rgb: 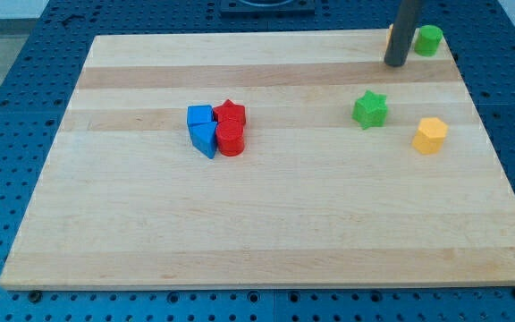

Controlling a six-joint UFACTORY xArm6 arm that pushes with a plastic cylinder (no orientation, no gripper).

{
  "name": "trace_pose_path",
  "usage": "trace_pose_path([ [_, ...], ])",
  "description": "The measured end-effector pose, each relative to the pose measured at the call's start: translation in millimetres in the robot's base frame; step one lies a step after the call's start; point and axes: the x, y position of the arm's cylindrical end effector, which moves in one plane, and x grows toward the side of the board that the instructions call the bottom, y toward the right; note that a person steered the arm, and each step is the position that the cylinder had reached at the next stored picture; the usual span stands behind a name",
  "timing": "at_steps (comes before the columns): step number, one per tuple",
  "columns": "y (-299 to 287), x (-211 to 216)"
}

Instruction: Move the green star to the green circle

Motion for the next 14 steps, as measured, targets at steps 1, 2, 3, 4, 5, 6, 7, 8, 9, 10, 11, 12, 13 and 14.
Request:
trace_pose_path([
  [1, -55.7, 2.2],
  [2, -109.4, 8.9],
  [3, -121.7, 50.1],
  [4, -118.0, 76.6],
  [5, -108.2, 97.9],
  [6, -98.7, 116.7],
  [7, -70.8, 121.2],
  [8, -48.9, 112.6],
  [9, -21.4, 94.1],
  [10, 8.8, 79.4],
  [11, 27.9, 67.4],
  [12, 28.3, 66.6],
  [13, 30.3, 68.1],
  [14, 37.9, 68.2],
])
